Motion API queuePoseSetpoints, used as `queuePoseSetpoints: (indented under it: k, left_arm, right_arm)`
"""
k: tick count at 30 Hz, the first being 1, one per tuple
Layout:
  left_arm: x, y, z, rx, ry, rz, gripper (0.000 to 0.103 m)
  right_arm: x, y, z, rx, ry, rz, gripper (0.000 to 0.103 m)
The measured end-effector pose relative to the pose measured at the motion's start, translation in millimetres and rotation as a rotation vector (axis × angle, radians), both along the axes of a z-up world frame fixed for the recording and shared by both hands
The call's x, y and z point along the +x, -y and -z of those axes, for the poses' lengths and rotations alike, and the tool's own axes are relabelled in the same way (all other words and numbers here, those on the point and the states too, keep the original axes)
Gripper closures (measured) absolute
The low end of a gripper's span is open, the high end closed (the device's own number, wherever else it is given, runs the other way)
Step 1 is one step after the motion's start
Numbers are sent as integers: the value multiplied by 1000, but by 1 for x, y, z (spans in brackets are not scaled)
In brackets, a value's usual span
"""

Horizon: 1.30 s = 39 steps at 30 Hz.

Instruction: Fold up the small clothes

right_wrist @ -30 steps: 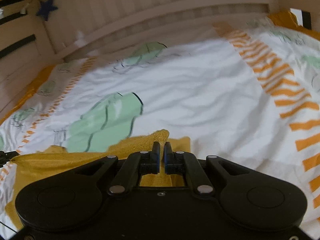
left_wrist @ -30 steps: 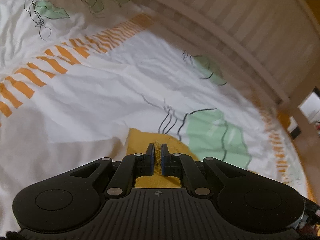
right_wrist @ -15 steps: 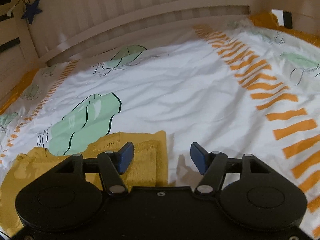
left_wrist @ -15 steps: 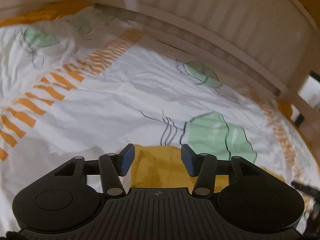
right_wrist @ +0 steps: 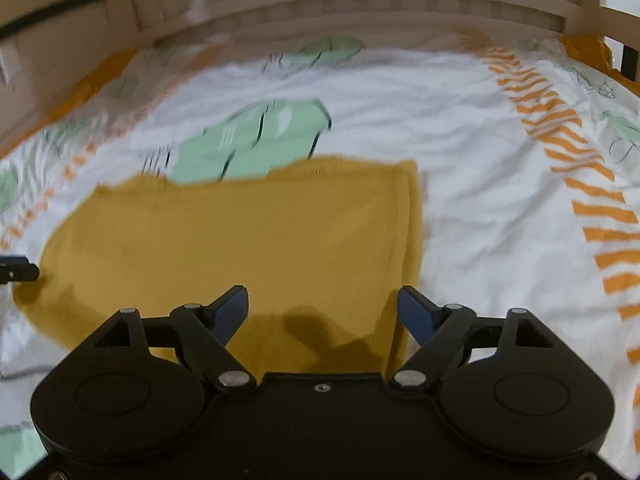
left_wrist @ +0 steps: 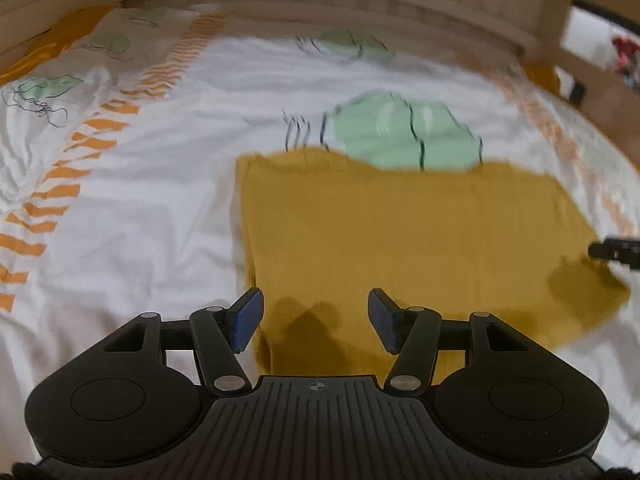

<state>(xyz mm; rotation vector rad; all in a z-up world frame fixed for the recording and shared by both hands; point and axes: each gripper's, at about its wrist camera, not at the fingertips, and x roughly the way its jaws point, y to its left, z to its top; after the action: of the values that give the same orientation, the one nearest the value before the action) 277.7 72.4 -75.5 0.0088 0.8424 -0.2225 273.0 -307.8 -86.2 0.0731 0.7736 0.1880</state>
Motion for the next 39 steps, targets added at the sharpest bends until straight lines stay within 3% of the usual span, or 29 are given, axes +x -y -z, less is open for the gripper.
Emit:
queuePoseSetpoints:
  k: [4,10,16,20,27,30,35,37,39]
  left_arm:
    - [-10,-5,24,79,-78,14,46]
    - [-17,-13,24,72,-74,-30,43]
    - [-33,7,-4,-17,3,-55,42]
    - [-31,38,-8,-57,4,-15,42]
    - [-26,81,21,-27,-47,15,42]
    - [-34,90,35,23,-41,33,41]
    - [-35,93,32,43,-51,46,38]
    - [-30,91,25,20,-95,44,39]
    - [-23,85,17,-63,-121,17,39]
  right_arm:
    - [-9,-1,18,-56,-99,13,18]
    - [-20,6,18,-14,-123,68,14]
    - [-30,12,7,113,-81,94,9]
    - [-31,14,5,159,-82,96,9]
    - [-33,22,2,193,-69,116,9]
    - [-34,22,2,198,-70,118,8]
    - [-33,20,5,219,-89,109,8]
    - [-34,19,3,231,-87,107,8]
    - [-35,19,1,238,-78,105,8]
